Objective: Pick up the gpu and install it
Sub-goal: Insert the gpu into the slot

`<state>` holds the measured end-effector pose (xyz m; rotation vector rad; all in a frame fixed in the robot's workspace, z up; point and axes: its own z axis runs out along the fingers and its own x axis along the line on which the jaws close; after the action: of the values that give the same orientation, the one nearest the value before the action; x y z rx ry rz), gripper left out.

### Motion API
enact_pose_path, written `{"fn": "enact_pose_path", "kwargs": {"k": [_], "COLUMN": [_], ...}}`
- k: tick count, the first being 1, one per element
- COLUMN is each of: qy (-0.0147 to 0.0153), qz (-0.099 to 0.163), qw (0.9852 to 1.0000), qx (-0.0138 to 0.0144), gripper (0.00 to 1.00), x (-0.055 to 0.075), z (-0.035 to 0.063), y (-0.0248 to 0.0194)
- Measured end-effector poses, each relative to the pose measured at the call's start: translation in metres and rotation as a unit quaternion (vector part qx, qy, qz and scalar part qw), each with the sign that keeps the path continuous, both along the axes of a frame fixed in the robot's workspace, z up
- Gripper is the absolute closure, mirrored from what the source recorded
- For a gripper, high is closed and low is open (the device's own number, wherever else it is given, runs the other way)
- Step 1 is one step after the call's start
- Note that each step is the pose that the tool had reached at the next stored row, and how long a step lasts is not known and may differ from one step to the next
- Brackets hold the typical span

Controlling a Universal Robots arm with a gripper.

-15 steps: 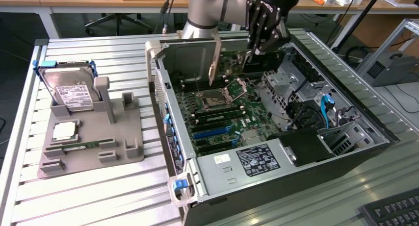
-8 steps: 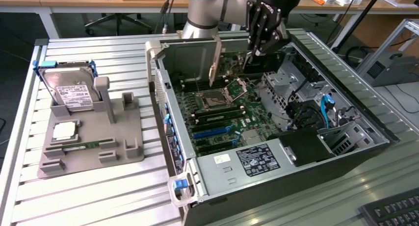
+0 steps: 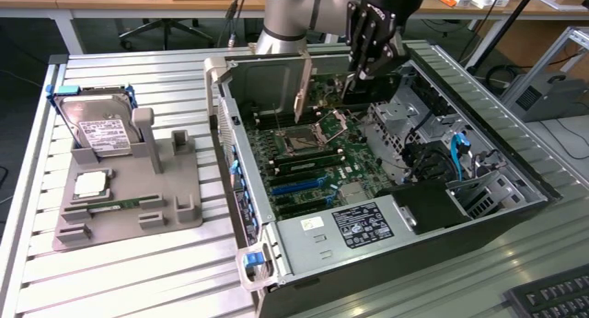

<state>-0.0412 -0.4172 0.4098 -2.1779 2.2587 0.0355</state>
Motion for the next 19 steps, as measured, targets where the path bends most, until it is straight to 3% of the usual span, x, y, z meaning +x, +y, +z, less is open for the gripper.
{"fn": "enact_pose_path", "kwargs": {"k": [19], "qy": [0.0], "qz": [0.0], "qw": [1.0], "qx": [0.0], "gripper": [0.73], "x": [0.0], "z": [-0.0011], "y": [-0.0049]}}
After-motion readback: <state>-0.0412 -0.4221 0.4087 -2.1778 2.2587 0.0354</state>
